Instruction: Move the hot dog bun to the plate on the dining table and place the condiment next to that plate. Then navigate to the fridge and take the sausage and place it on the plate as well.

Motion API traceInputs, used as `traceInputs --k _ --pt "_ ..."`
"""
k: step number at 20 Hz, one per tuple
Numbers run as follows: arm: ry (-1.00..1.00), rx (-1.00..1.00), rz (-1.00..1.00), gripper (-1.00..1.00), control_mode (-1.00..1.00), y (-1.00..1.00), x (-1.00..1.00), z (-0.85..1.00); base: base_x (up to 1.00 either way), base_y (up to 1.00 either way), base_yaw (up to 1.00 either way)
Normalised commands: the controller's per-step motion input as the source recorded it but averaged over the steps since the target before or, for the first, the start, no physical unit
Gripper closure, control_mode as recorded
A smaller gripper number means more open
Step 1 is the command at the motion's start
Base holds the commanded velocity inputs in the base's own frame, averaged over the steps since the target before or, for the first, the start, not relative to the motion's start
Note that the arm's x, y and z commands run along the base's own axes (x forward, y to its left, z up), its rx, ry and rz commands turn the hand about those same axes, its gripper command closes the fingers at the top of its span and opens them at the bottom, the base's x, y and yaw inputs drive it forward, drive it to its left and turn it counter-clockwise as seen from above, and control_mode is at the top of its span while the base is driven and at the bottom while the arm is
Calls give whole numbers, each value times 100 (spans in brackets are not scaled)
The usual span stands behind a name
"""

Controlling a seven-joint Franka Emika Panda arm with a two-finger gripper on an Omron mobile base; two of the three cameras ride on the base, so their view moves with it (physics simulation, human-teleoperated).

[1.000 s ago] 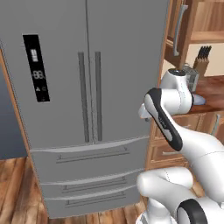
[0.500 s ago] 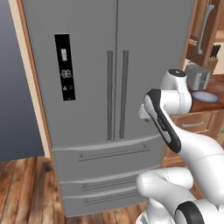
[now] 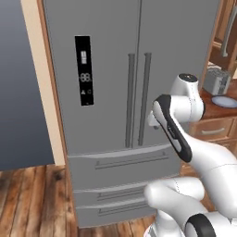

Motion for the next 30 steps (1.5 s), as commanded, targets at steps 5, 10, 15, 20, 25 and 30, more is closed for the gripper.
traceInputs --k 5,10,15,20,25,30 --pt "0 0 0 -100 100 0 0 0 65 8 7" --pt "-6 0 2 -100 -100 7 4 0 22 6 3" --pt "-39 0 0 -100 -100 3 6 3 0 0 0" --pt "-27 1 0 -100 -100 0 68 0 0 0 0" --pt "-10 3 0 -100 -100 -5 100 0 0 0 0" --pt "-4 7 0 -100 -100 -6 75 -1 0 0 0"
